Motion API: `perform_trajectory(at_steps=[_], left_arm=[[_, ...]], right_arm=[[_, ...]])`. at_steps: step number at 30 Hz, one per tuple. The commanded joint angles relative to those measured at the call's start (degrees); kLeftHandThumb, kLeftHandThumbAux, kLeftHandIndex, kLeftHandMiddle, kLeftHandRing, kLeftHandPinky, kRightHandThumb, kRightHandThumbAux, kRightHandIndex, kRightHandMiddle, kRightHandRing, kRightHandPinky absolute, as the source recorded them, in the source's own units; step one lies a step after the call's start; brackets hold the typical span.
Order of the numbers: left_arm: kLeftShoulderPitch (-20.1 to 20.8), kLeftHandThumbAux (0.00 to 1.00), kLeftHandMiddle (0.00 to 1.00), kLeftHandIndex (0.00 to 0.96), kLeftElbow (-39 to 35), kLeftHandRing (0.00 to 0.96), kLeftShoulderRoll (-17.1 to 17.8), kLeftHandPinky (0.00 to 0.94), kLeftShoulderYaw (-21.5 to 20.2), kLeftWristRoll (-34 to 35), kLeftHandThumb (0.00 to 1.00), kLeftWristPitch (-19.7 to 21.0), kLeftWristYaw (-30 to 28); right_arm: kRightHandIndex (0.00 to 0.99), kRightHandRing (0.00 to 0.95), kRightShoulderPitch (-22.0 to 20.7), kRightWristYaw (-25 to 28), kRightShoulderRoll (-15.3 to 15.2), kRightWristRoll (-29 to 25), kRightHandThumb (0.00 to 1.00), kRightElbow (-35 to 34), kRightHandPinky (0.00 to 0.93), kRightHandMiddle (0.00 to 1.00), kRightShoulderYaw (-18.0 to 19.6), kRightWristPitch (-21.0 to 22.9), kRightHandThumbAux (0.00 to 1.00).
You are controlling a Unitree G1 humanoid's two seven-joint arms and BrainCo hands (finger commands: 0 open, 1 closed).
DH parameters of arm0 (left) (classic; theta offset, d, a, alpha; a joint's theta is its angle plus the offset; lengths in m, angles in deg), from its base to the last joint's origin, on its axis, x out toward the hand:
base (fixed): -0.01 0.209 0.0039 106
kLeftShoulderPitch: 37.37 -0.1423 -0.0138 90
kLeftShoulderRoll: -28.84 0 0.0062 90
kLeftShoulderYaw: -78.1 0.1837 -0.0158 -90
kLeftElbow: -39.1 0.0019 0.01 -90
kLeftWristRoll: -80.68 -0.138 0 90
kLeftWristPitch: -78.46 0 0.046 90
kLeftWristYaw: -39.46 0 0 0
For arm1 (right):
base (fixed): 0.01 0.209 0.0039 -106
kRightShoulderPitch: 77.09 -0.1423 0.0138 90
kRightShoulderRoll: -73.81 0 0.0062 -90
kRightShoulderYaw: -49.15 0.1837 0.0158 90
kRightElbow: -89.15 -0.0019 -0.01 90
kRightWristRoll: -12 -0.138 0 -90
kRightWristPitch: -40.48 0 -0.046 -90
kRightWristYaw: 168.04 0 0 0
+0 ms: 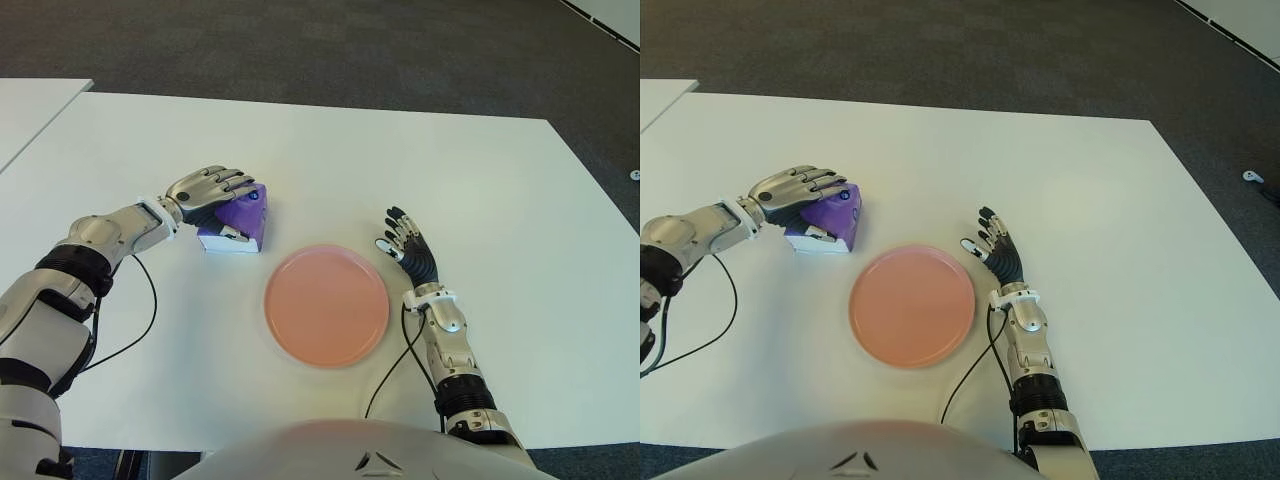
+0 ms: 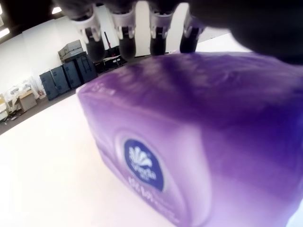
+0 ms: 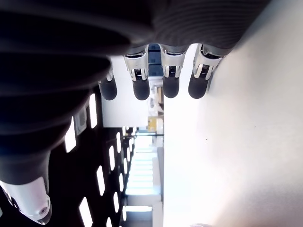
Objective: Put the tissue paper into the plate.
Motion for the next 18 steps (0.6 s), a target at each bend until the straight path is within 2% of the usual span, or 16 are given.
perform_trajectory(at_steps=[1, 18], left_arm=[[-0.99, 0.142, 0.0, 0.0, 1.18, 0.0, -0.5, 0.0, 1.3, -0.25, 0.129, -0.2, -1.14], [-2.92, 0.156, 0.0, 0.0, 0.45, 0.0, 0.42, 0.0, 0.46, 4.27, 0.144, -0.98, -4.04]], right_arm=[[0.02, 0.021, 5.13, 0.63, 0.01, -0.17, 0.0, 3.41, 0.0, 0.065, -0.25, 5.66, 0.648], [0.016, 0.015, 6.05, 0.26, -0.43, 0.06, 0.0, 1.23, 0.0, 0.056, -0.46, 8.06, 0.674]])
